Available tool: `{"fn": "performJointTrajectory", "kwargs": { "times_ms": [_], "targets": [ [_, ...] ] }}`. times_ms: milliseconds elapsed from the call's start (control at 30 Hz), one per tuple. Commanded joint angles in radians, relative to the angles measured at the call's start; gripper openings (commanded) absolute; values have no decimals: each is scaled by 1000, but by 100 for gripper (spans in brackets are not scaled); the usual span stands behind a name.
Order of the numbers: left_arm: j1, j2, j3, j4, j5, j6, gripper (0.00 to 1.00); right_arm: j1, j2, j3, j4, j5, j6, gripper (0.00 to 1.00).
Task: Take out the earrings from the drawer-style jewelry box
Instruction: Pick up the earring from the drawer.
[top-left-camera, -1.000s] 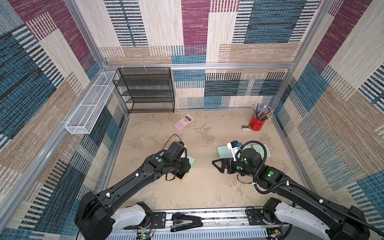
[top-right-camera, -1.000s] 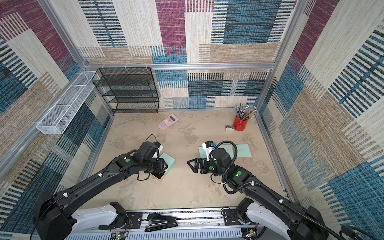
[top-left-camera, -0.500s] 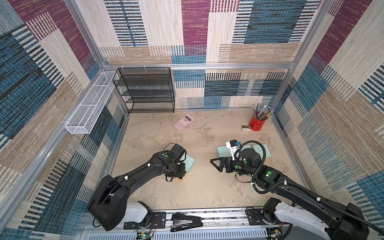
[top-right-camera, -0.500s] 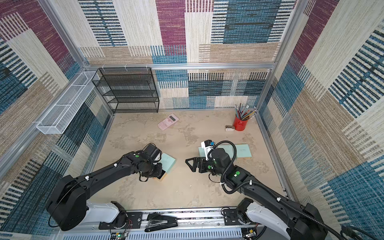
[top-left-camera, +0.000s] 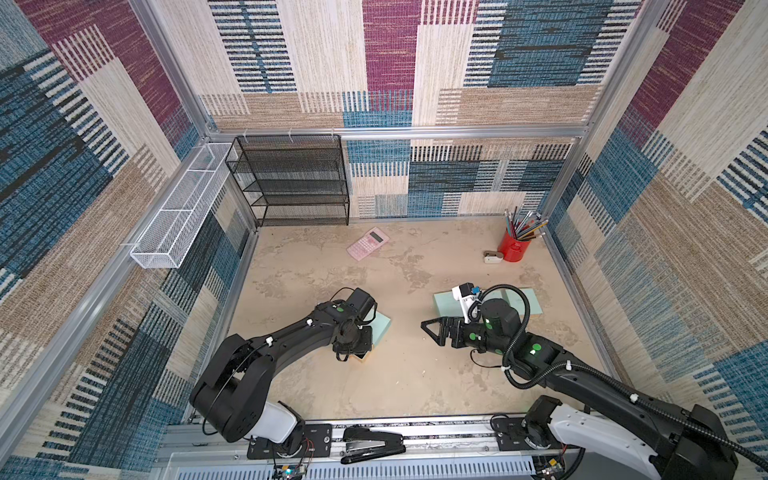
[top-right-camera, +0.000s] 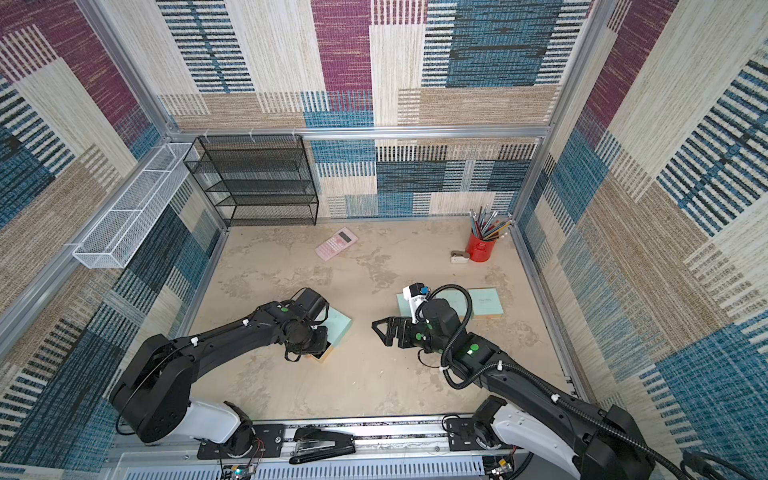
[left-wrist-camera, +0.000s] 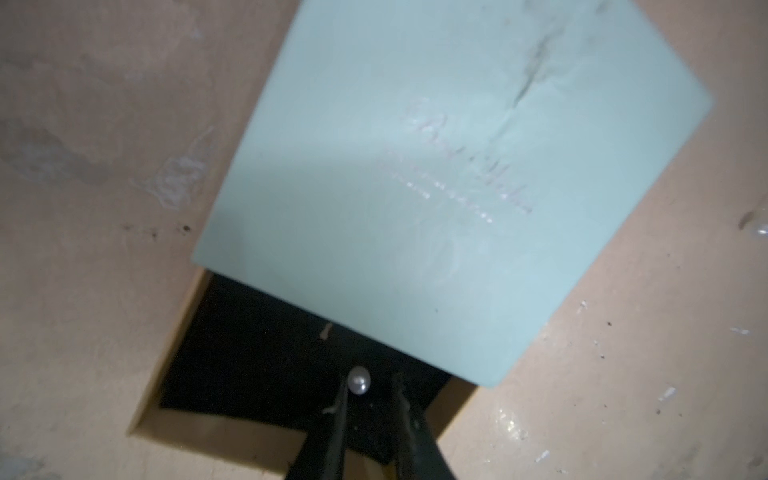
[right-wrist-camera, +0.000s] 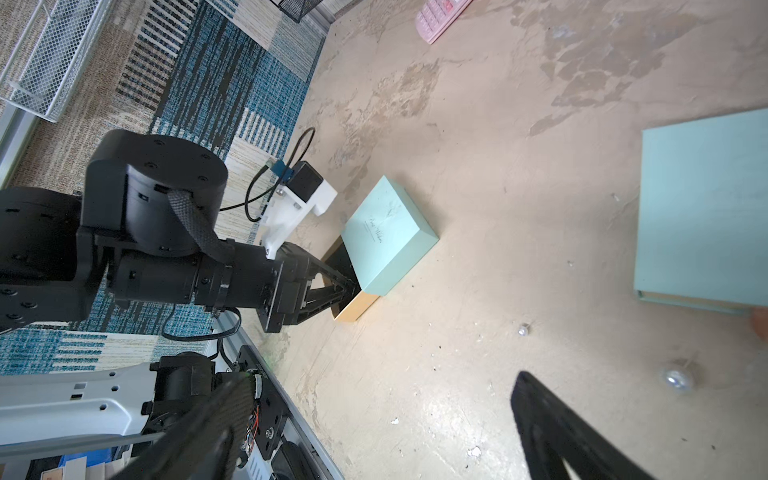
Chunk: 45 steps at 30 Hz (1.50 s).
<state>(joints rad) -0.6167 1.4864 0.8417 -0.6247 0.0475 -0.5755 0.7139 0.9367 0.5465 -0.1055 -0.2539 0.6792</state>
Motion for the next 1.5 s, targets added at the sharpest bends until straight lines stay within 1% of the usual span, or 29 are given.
{"fn": "performJointTrajectory", "kwargs": {
  "times_ms": [0,533,1200,1467],
  "targets": [
    [2,13,5,14,-15,28,21,1,0,-7,38,-1,6,99],
    [2,16,2,21,-29,13,13,1,-13,-42,59,-4,24,99],
    [2,-101,-20,-24,-7,9,12,1,4,-51,93,-13,28,99],
    [3,-169,-14,-42,31,-4,12,1,10,-46,104,-15,29,99]
  ]
}}
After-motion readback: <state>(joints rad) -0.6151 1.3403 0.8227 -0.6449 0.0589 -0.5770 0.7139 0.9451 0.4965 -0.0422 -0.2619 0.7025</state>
